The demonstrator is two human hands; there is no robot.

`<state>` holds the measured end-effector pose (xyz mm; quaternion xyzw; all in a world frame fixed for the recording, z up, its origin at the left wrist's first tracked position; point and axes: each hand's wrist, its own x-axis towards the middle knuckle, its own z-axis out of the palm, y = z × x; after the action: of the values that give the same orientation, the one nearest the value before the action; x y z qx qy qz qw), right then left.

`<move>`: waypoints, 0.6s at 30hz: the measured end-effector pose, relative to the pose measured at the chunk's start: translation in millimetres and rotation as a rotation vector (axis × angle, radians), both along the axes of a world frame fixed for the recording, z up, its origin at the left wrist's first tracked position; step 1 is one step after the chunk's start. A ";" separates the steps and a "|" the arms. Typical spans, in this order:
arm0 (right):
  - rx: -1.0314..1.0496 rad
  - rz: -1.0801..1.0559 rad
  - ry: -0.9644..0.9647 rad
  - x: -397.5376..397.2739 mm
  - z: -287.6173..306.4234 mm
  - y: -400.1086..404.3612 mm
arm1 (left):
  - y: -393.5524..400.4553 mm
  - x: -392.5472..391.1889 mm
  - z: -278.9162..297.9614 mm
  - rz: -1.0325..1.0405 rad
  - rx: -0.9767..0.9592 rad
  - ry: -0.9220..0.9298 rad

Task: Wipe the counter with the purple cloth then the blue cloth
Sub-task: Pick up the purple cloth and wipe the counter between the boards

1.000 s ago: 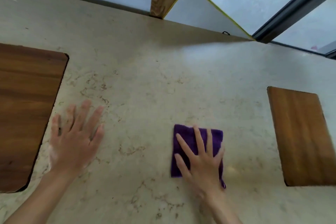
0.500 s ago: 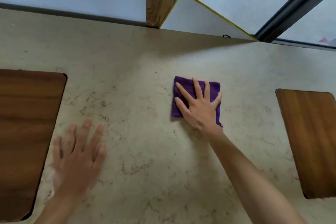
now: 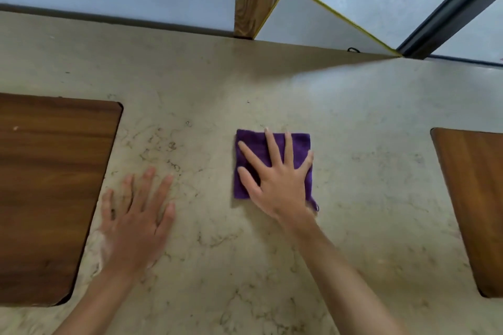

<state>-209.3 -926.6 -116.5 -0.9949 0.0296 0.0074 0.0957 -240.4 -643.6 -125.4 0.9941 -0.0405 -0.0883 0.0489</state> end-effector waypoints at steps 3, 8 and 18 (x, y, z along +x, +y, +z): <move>-0.006 0.045 -0.037 -83.0 -5.1 20.7 | -1.5 0.8 -0.2 0.003 -0.027 -0.021; 0.050 0.007 0.097 -109.4 10.7 28.9 | -4.1 -4.5 4.5 0.005 -0.053 -0.005; 0.508 -0.170 0.019 -126.4 20.7 -64.3 | -90.7 -26.7 38.5 -0.080 -0.393 -0.048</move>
<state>-335.7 -990.9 -95.7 -0.9328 0.1113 0.0159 0.3425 -267.1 -734.3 -86.9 0.9648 -0.0974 -0.0571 0.2377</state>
